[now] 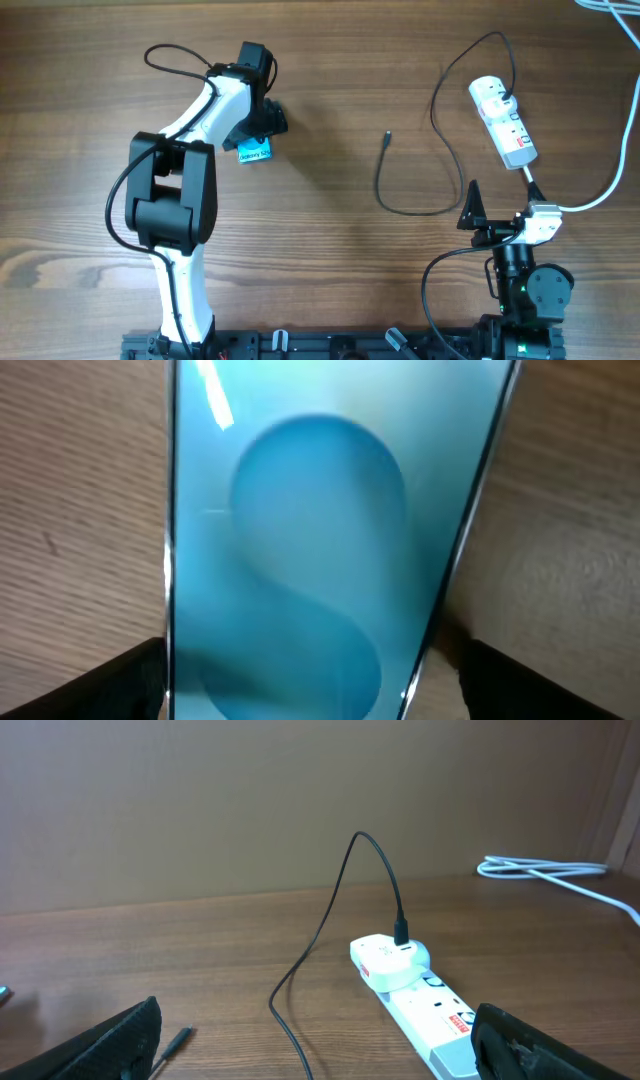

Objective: Plug charger to phone and switch on socket
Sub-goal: 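Lower the left gripper and close it on the phone's bottom edge, then lift the phone upright with the left gripper and hold it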

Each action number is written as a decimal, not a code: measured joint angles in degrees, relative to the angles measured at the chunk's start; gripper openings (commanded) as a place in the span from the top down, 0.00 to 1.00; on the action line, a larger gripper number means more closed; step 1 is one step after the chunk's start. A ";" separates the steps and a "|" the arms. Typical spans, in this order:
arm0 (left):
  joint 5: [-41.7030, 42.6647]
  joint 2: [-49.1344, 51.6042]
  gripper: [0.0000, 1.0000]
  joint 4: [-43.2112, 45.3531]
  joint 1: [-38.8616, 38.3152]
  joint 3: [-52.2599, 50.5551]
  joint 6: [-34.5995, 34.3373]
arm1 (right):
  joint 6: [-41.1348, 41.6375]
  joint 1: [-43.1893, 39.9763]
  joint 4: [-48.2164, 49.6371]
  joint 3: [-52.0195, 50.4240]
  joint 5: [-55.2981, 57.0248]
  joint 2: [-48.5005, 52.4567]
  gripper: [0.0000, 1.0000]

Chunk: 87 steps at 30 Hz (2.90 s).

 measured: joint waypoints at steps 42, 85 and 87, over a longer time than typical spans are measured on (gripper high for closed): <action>8.61 0.68 0.00 -21.38 -0.07 -0.68 -0.76 | 0.00 0.00 0.00 0.00 0.00 0.00 0.00; 10.86 0.52 0.00 -15.98 -0.07 -0.63 -0.66 | 0.00 0.00 0.00 0.00 0.00 0.00 0.00; 10.86 0.52 0.00 -15.98 -0.07 -0.63 -0.66 | 0.00 0.00 0.00 0.00 0.00 0.00 0.00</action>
